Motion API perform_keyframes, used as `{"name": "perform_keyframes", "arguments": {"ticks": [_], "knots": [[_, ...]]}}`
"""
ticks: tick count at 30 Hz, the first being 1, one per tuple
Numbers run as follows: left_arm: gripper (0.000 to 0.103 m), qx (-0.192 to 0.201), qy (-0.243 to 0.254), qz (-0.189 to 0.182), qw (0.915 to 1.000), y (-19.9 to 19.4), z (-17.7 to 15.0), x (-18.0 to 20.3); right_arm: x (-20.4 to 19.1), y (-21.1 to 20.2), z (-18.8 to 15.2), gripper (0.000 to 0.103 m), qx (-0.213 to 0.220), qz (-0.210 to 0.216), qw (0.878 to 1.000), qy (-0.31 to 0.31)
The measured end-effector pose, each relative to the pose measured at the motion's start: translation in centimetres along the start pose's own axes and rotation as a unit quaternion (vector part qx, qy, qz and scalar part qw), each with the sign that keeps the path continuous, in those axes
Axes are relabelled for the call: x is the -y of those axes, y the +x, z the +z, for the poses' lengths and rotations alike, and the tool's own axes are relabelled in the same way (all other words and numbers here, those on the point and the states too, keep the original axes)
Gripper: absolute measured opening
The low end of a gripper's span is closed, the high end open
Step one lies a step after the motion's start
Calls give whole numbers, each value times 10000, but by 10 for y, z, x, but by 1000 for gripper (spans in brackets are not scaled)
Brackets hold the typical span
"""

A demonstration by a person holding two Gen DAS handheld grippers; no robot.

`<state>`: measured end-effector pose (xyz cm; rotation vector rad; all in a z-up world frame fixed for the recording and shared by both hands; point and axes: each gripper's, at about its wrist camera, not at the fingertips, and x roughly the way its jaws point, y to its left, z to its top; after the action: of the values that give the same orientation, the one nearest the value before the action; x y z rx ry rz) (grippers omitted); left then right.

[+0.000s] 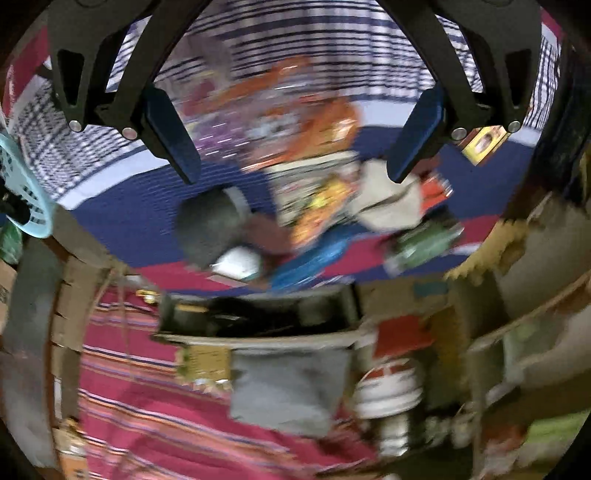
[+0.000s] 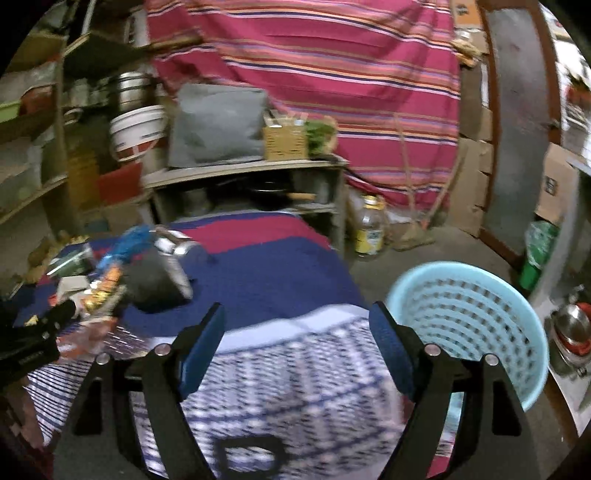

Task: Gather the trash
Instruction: 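Move the left tool back over the table toward the orange wrapper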

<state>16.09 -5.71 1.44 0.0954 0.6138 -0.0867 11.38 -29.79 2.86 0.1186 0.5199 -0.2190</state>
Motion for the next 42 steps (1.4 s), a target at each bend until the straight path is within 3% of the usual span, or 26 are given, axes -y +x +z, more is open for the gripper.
{"name": "perform_keyframes", "arguments": {"ticks": [5,10,15,20,21,23,26,33,36,40,42], "knots": [[97,-199,-231,232,9993,12,-6,-44,-46,22,8,79,-35,246,9995,-191],[97,-478,-217,163,9985,26,-13,-60,-68,46,1,79,-156,317,9988,-350],[97,-682,131,-148,9975,35,-21,-44,-61,66,-13,79,-499,211,9974,-473],[96,-894,414,-316,9946,45,-26,-27,-45,68,-10,79,-490,252,9983,-195],[94,-957,434,-313,9940,48,-27,-25,-44,69,-10,79,-504,263,9982,-169],[78,-1151,375,-422,9918,56,-29,-27,-45,73,-13,79,-546,267,9980,-151],[62,-1341,220,-537,9893,63,-31,-32,-49,74,-14,79,-566,252,9979,-192],[61,-1137,-101,-505,9922,57,-23,-47,-53,70,-16,79,-549,378,9976,-211],[61,-951,57,-454,9944,53,-18,-42,-53,68,-17,79,-556,413,9974,-183],[72,-714,324,-364,9963,54,-10,-35,-52,68,-19,79,-557,432,9974,-129],[73,-644,419,-311,9966,55,-8,-34,-50,70,-20,79,-576,439,9973,-85]]}}
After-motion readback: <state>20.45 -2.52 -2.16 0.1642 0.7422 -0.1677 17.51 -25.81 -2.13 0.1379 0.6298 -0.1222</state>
